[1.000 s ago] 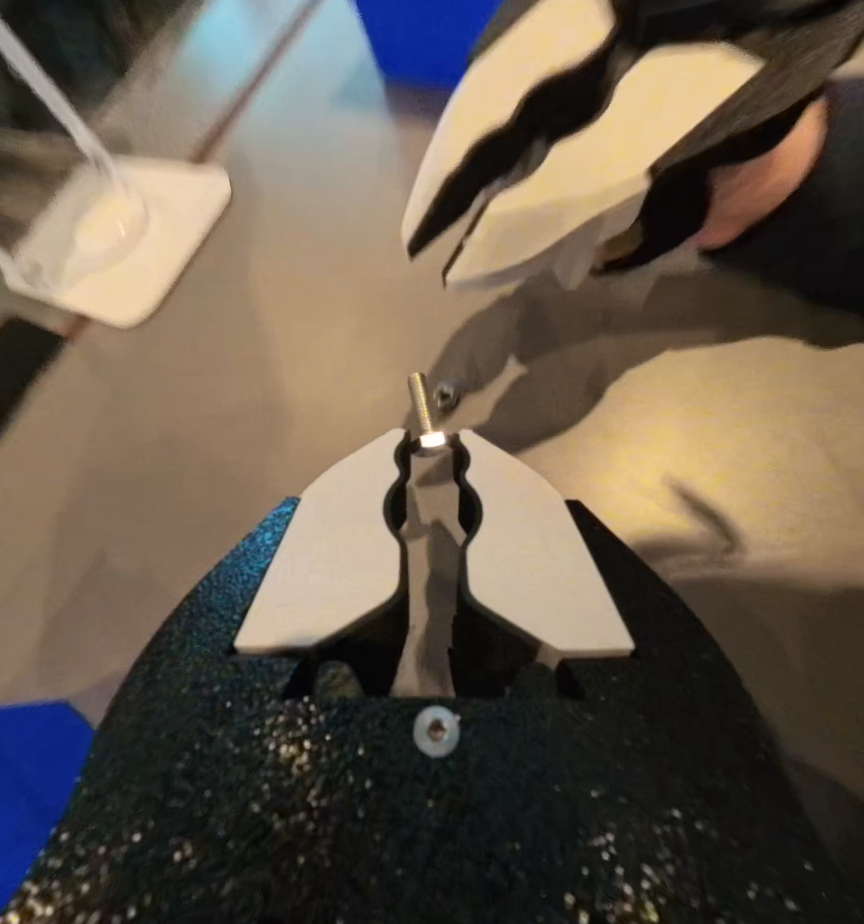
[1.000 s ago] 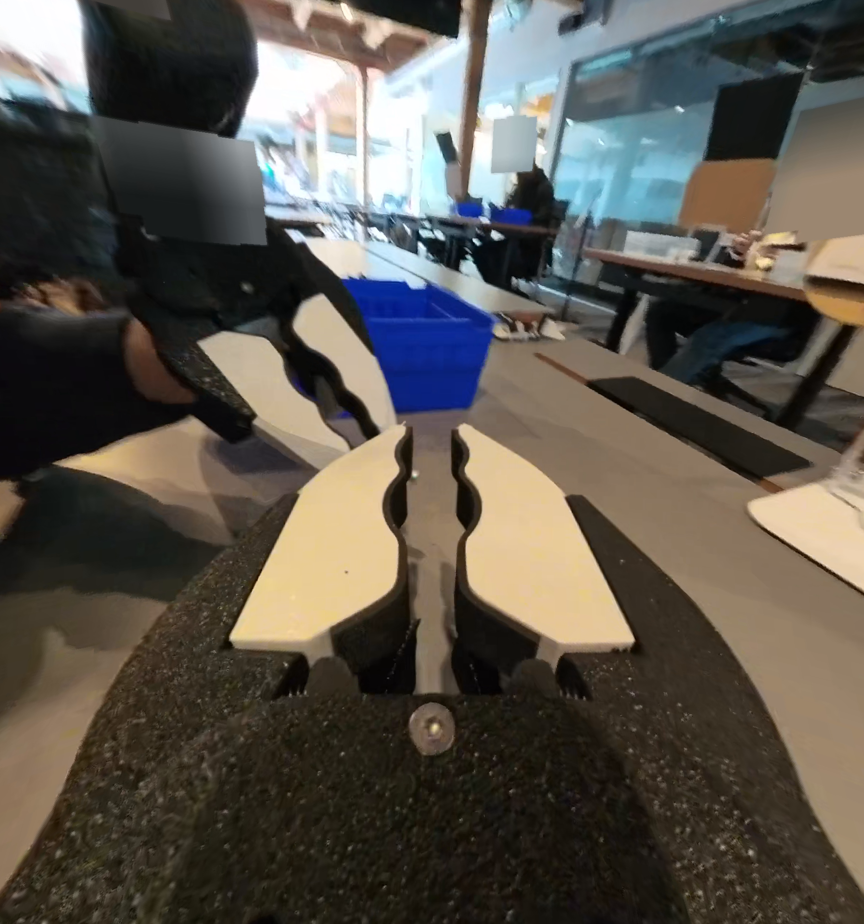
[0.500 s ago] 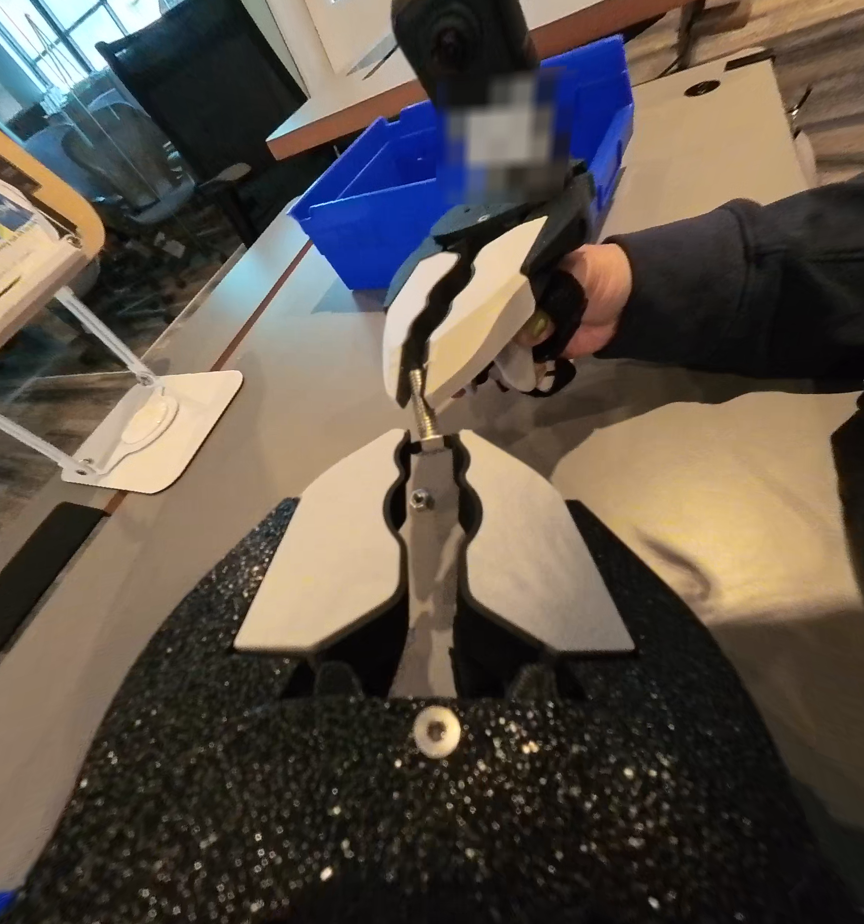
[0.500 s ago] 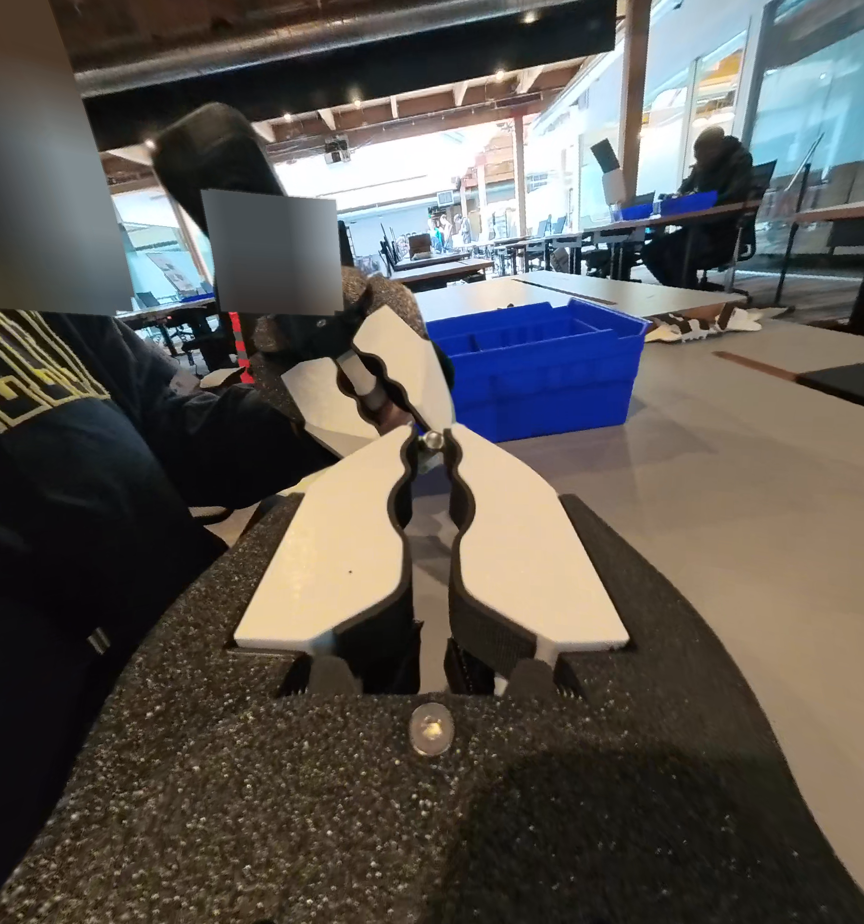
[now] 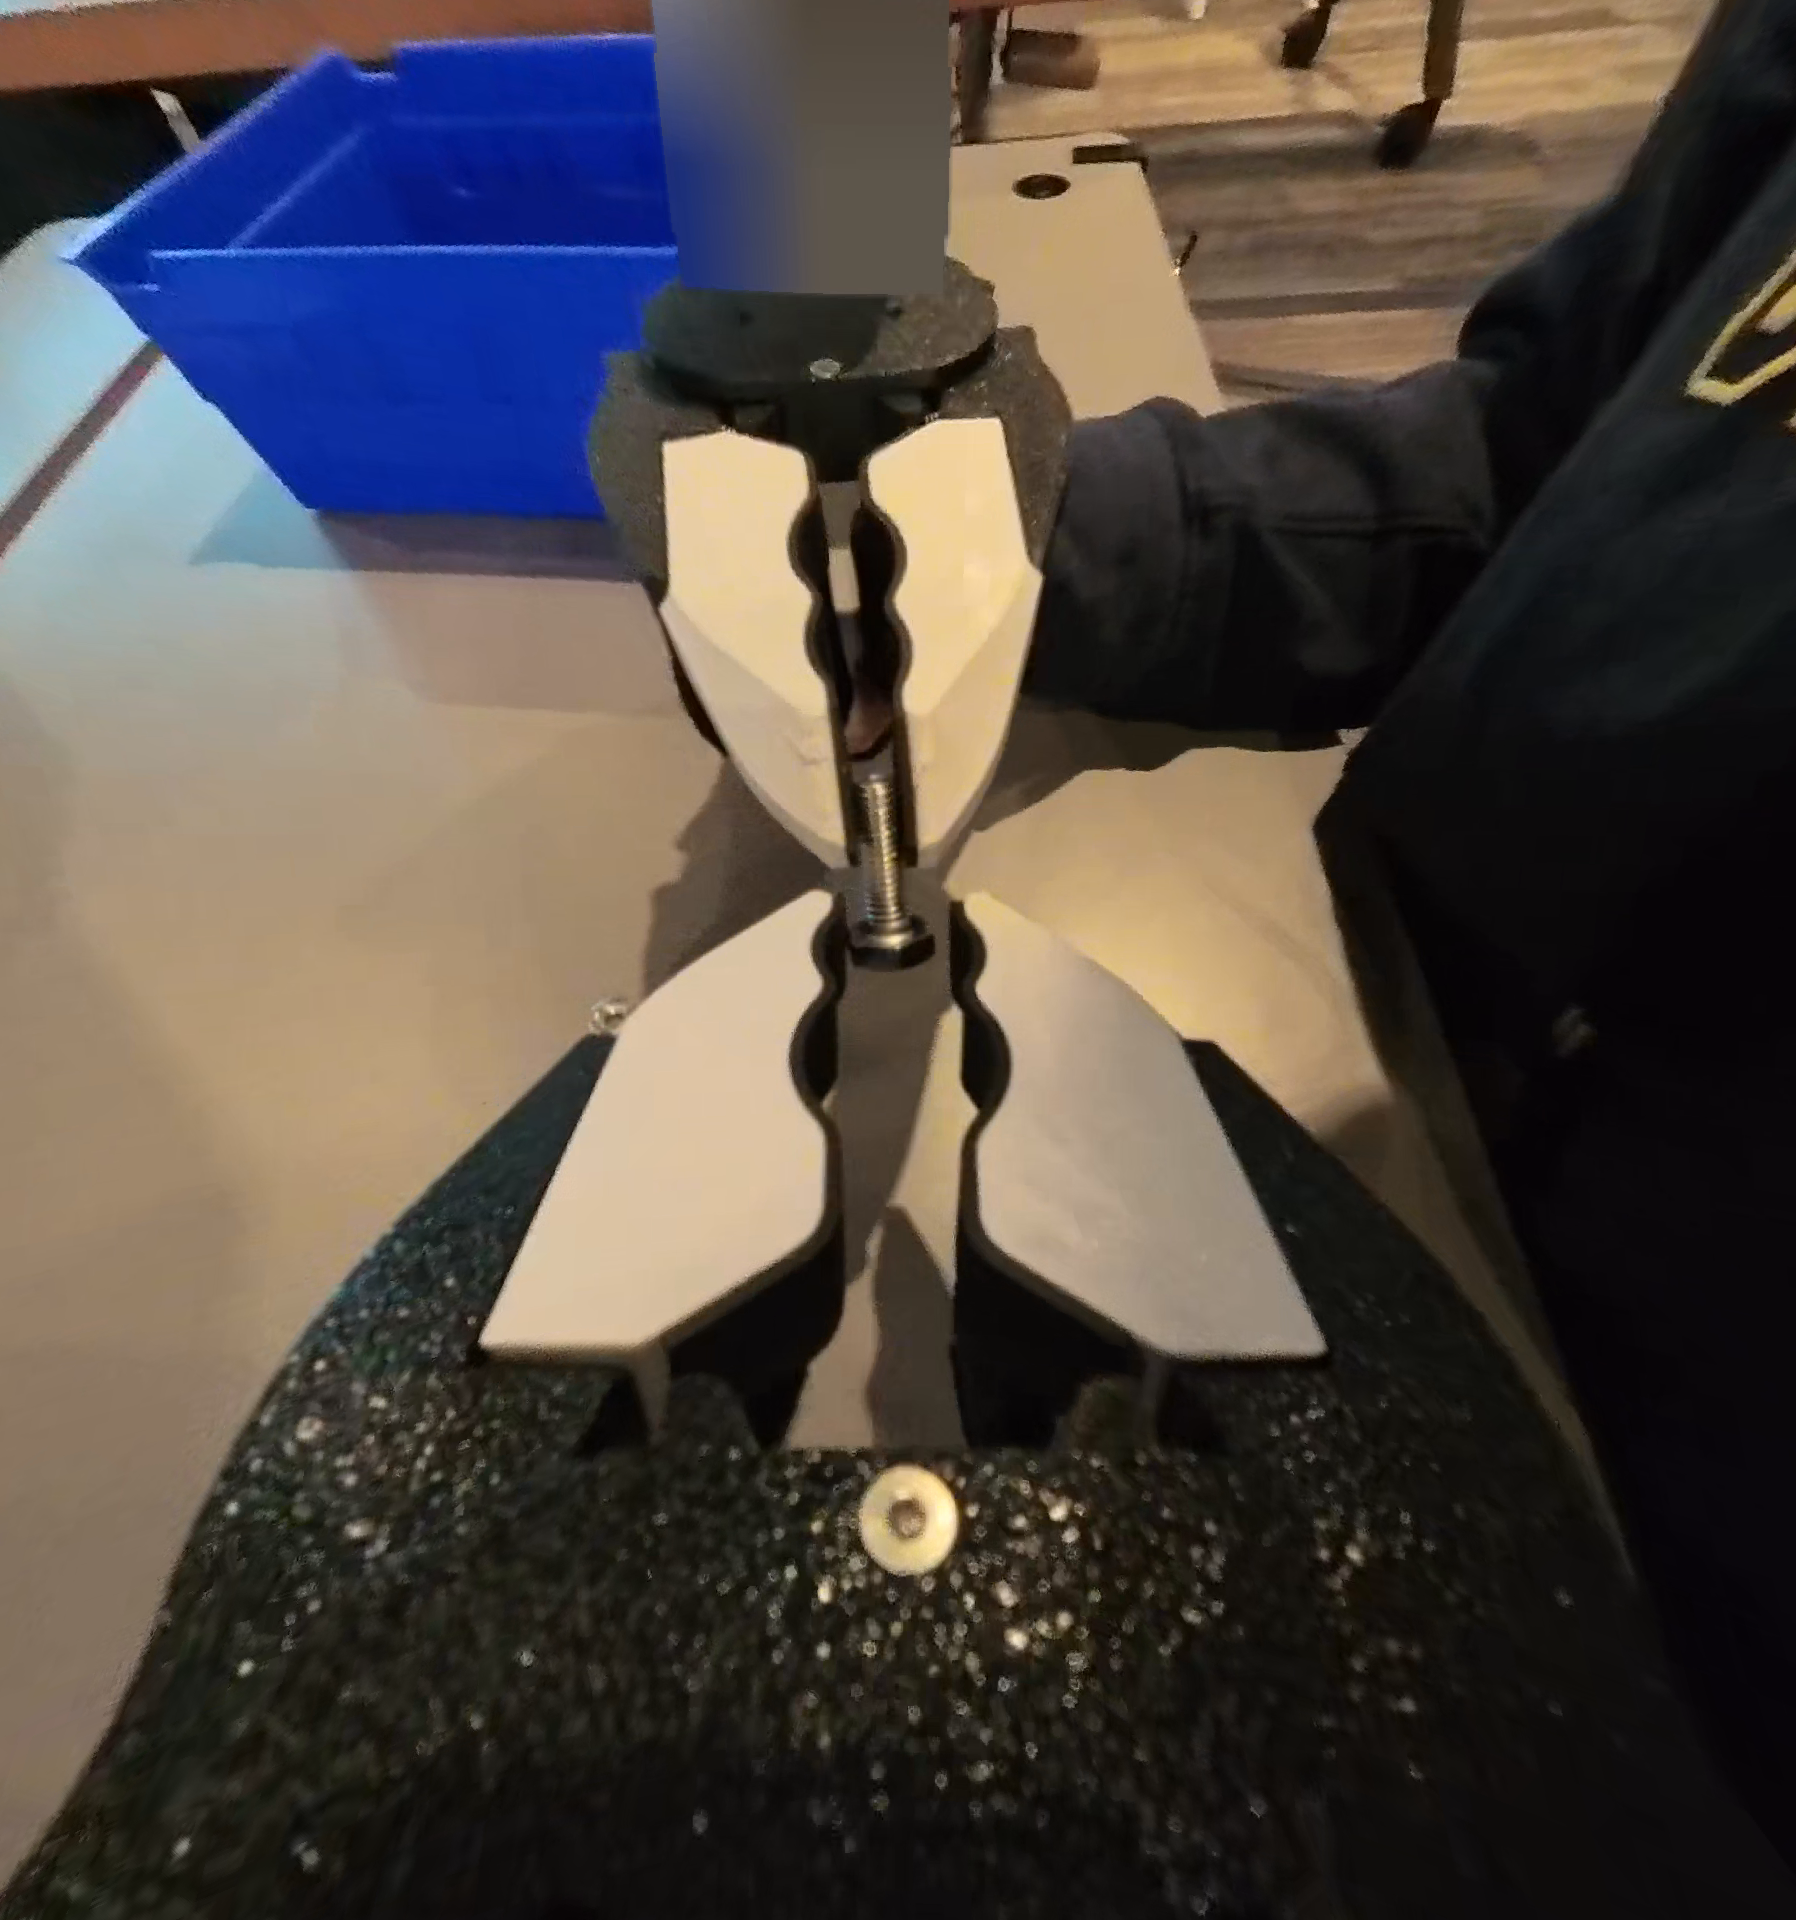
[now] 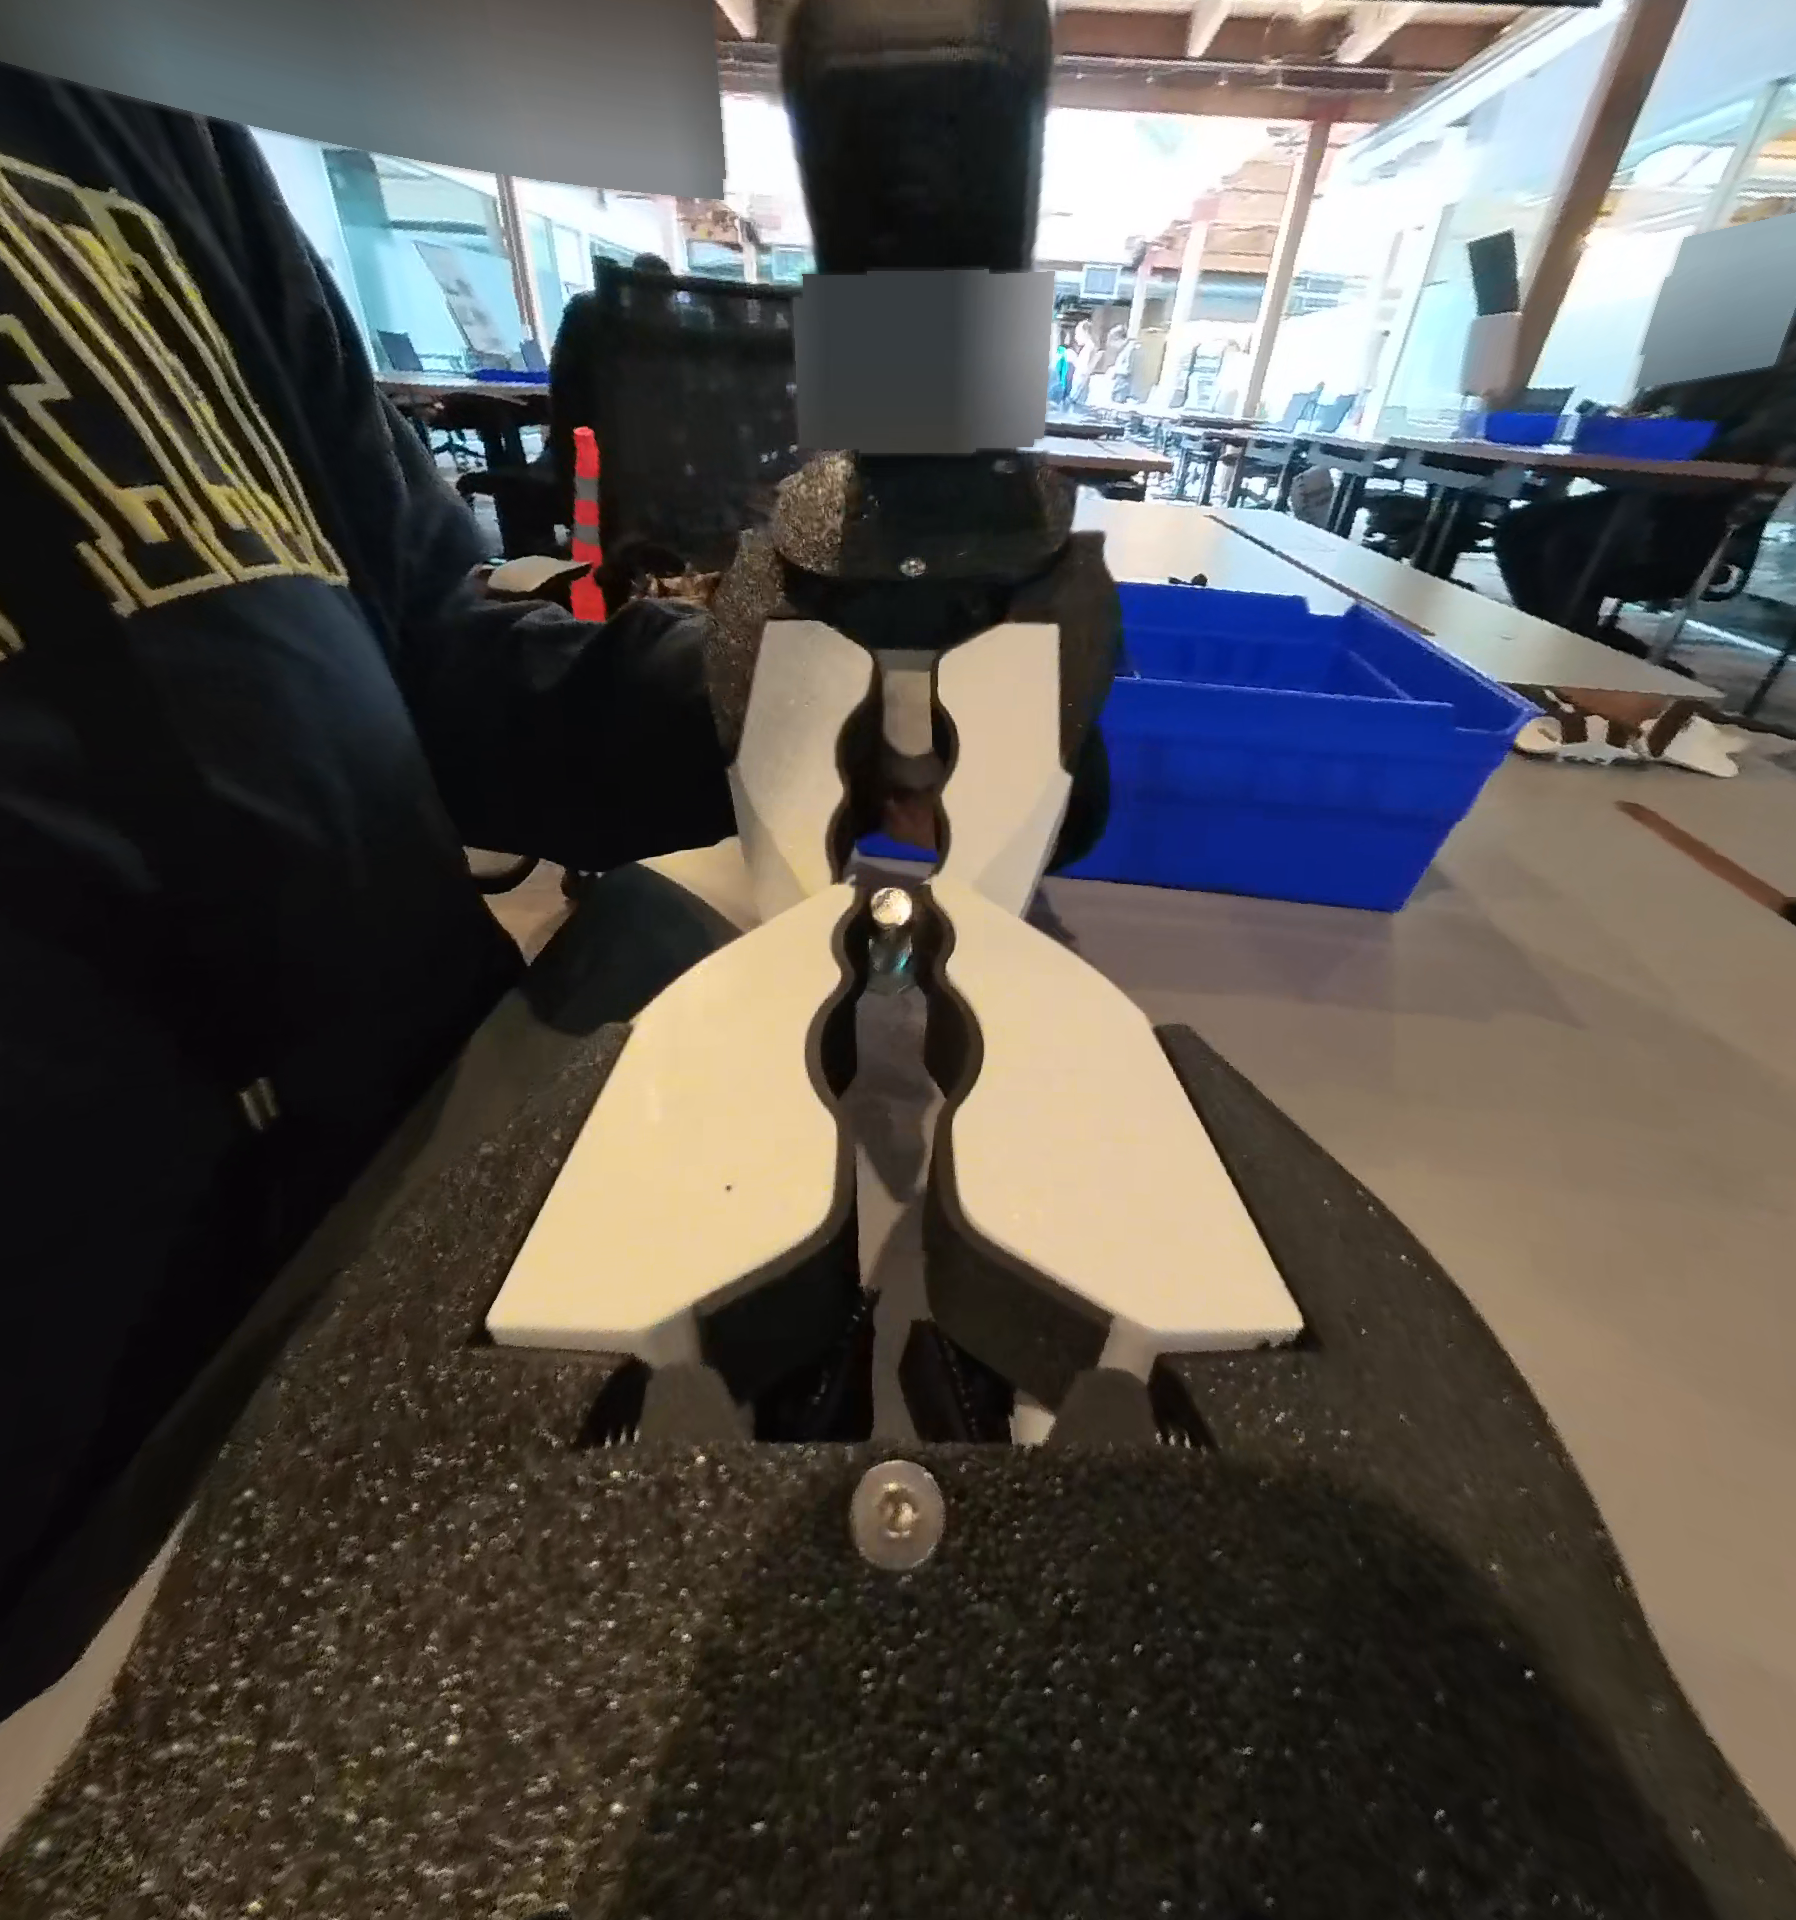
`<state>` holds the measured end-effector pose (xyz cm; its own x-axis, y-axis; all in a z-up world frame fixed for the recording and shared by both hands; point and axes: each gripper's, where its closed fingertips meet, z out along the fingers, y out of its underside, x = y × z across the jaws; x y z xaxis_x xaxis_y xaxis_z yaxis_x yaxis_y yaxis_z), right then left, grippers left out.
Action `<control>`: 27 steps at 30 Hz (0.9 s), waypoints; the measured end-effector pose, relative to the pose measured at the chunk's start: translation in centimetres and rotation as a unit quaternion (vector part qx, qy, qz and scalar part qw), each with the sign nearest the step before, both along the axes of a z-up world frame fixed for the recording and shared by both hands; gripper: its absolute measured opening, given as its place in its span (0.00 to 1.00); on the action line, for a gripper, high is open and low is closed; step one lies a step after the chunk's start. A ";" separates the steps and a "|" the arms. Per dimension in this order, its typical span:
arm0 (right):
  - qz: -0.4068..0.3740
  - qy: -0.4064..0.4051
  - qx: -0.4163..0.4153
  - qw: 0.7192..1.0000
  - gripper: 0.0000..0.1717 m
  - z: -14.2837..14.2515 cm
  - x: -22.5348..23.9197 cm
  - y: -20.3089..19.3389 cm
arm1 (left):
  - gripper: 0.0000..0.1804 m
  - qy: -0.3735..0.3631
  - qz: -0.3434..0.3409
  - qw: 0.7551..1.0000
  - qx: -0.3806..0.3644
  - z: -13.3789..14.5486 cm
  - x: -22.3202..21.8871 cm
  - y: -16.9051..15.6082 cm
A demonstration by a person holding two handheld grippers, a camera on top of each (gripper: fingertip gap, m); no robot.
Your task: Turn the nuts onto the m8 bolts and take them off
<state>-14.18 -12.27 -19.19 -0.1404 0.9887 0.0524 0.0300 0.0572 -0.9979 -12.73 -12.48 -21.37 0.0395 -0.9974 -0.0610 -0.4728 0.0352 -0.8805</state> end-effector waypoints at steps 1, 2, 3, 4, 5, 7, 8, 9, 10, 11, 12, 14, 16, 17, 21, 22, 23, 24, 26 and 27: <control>-0.002 -0.003 0.001 1.000 0.04 -0.1 -0.1 0.1 | 0.10 0.005 0.000 1.000 -0.002 -0.1 -0.1 0.1; -0.002 -0.004 0.000 1.000 0.05 -0.2 -0.1 0.1 | 0.10 0.008 0.000 1.000 -0.004 -0.3 -0.1 0.1; -0.003 -0.003 0.000 1.000 0.04 -0.2 -0.1 0.1 | 0.10 0.010 0.000 1.000 -0.007 -0.4 -0.2 0.1; -0.006 0.002 -0.002 1.000 0.04 -0.1 -0.1 0.3 | 0.10 0.014 0.002 1.000 -0.008 -0.6 -0.2 0.2; -0.008 0.008 -0.003 1.000 0.04 0.1 -0.1 0.3 | 0.11 0.018 0.006 1.000 -0.007 -0.7 -0.3 0.4; -0.016 0.019 -0.005 1.000 0.04 0.4 0.1 0.7 | 0.13 0.017 0.018 1.000 0.001 -0.8 -0.3 0.9; -0.018 0.021 -0.005 1.000 0.04 0.5 0.1 0.8 | 0.13 0.009 0.019 1.000 0.005 -0.6 -0.3 0.9; -0.019 0.021 -0.004 1.000 0.05 0.5 0.1 0.8 | 0.11 -0.001 0.018 1.000 0.009 -0.4 -0.2 0.9; -0.021 0.022 -0.003 1.000 0.05 0.5 0.1 0.8 | 0.09 -0.007 0.016 1.000 0.011 -0.2 -0.1 0.9; -0.022 0.023 -0.002 1.000 0.04 0.5 0.1 0.9 | 0.08 -0.008 0.017 1.000 0.013 -0.2 -0.1 1.0; -0.023 0.023 -0.002 0.999 0.04 0.5 0.1 0.9 | 0.08 -0.008 0.018 1.000 0.014 -0.2 0.0 1.0; -0.026 0.023 -0.001 0.999 0.04 0.5 0.2 1.1 | 0.08 -0.010 0.019 1.000 0.015 -0.2 0.0 1.2; -0.026 0.028 -0.002 0.999 0.04 0.6 0.2 1.1 | 0.08 -0.018 0.020 0.999 0.018 -0.1 0.1 1.2; -0.026 0.030 -0.002 0.999 0.04 0.6 0.2 1.1 | 0.08 -0.022 0.020 0.999 0.018 0.0 0.1 1.2; -0.027 0.033 -0.002 0.999 0.04 0.7 0.3 1.2 | 0.08 -0.035 0.020 0.999 0.018 0.1 0.1 1.3; -0.028 0.035 -0.003 0.999 0.04 0.8 0.3 1.2 | 0.08 -0.039 0.021 0.999 0.020 0.2 0.2 1.3; -0.028 0.036 -0.004 0.999 0.04 0.8 0.3 1.3 | 0.08 -0.042 0.022 0.999 0.021 0.3 0.2 1.4; -0.028 0.037 -0.004 0.999 0.04 0.9 0.3 1.3 | 0.09 -0.045 0.024 0.998 0.023 0.3 0.2 1.4; -0.029 0.041 -0.004 0.999 0.04 1.0 0.4 1.3 | 0.12 -0.053 0.033 0.998 0.030 0.6 0.2 1.7; -0.029 0.042 -0.005 0.999 0.04 1.0 0.4 1.3 | 0.13 -0.058 0.036 0.997 0.034 0.7 0.2 1.8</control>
<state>-13.76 -10.95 -18.14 -0.0787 0.9955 0.0522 -0.0514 0.0483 -0.9975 -12.57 -10.68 -20.69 0.1223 -0.9853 -0.1189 -0.3722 0.0655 -0.9258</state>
